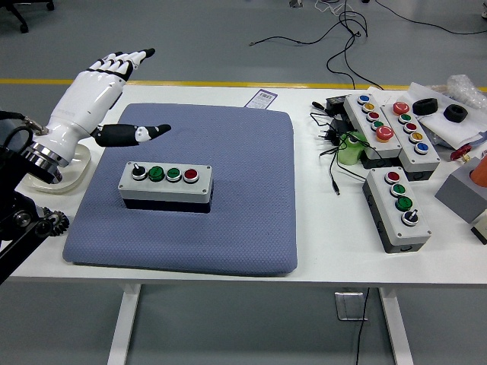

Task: Pick up the button,place it on the desk,press the button,press the button

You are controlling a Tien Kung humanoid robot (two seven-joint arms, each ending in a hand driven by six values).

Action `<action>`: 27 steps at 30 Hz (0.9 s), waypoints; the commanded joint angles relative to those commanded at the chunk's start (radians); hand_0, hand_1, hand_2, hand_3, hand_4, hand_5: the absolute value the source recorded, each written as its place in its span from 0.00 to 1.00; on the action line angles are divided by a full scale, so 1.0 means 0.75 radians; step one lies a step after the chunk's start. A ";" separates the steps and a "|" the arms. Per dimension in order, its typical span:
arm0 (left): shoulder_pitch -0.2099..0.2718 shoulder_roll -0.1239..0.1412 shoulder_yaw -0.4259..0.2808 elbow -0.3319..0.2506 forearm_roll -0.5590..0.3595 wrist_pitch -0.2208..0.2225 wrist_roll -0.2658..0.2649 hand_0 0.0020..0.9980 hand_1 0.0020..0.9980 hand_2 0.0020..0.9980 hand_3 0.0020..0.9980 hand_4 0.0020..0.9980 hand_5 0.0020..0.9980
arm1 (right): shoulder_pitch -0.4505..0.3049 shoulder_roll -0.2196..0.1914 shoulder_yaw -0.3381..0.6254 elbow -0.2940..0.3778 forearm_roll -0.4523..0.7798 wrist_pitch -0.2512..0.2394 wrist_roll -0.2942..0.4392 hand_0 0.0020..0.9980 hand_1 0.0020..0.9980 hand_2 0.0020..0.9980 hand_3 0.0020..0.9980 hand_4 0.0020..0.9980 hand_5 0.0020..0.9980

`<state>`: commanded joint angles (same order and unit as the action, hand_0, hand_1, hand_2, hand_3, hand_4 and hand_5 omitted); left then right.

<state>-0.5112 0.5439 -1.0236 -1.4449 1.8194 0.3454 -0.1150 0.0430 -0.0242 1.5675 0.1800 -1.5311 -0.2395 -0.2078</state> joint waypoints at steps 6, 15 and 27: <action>-0.032 -0.001 0.013 -0.051 -0.347 0.019 -0.026 0.86 0.88 0.93 0.99 0.76 0.70 | -0.029 -0.003 -0.248 0.000 0.245 0.017 0.135 0.60 0.68 0.71 0.64 0.33 0.14; -0.108 -0.043 0.080 -0.051 -0.693 0.029 -0.009 0.86 0.88 0.93 0.99 0.77 0.71 | -0.085 0.005 -0.383 0.120 0.510 0.103 0.353 0.69 0.78 0.83 0.73 0.38 0.19; -0.118 -0.083 0.097 0.008 -0.650 0.025 0.012 0.86 0.88 0.93 0.99 0.76 0.70 | -0.078 0.010 -0.296 0.108 0.407 0.454 0.278 0.70 0.77 0.83 0.74 0.43 0.24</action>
<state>-0.5998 0.4816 -0.9506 -1.4393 1.3322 0.3644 -0.1058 -0.0152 -0.0168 1.3452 0.2609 -1.2261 0.1010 0.0011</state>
